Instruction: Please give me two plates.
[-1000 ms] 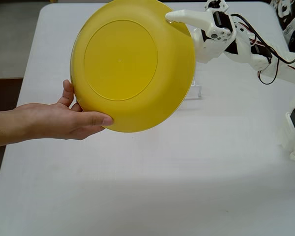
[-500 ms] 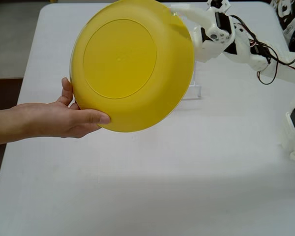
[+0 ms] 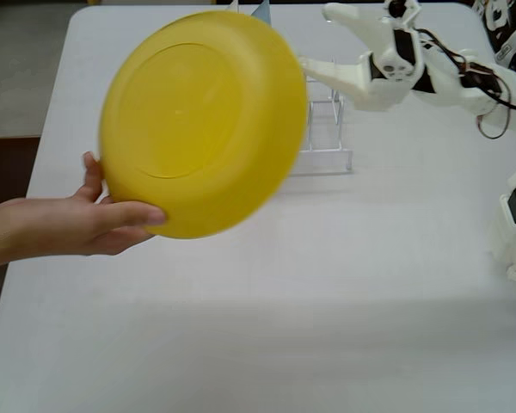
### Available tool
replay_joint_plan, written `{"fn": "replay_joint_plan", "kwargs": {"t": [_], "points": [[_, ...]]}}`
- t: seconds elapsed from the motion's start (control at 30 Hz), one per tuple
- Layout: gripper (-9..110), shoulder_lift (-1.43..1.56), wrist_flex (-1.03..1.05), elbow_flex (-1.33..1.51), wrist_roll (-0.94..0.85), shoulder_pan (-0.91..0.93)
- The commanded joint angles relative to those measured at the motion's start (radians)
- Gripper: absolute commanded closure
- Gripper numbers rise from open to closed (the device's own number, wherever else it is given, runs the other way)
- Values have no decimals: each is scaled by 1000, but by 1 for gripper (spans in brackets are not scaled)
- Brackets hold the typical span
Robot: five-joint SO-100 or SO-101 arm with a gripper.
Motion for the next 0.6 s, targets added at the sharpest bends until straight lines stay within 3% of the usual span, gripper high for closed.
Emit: {"fn": "replay_joint_plan", "kwargs": {"t": [0.0,0.43,0.57], "points": [[62,190,38,77,-15,14],[66,657,176,623,97,75],[76,764,233,779,169,103]]}}
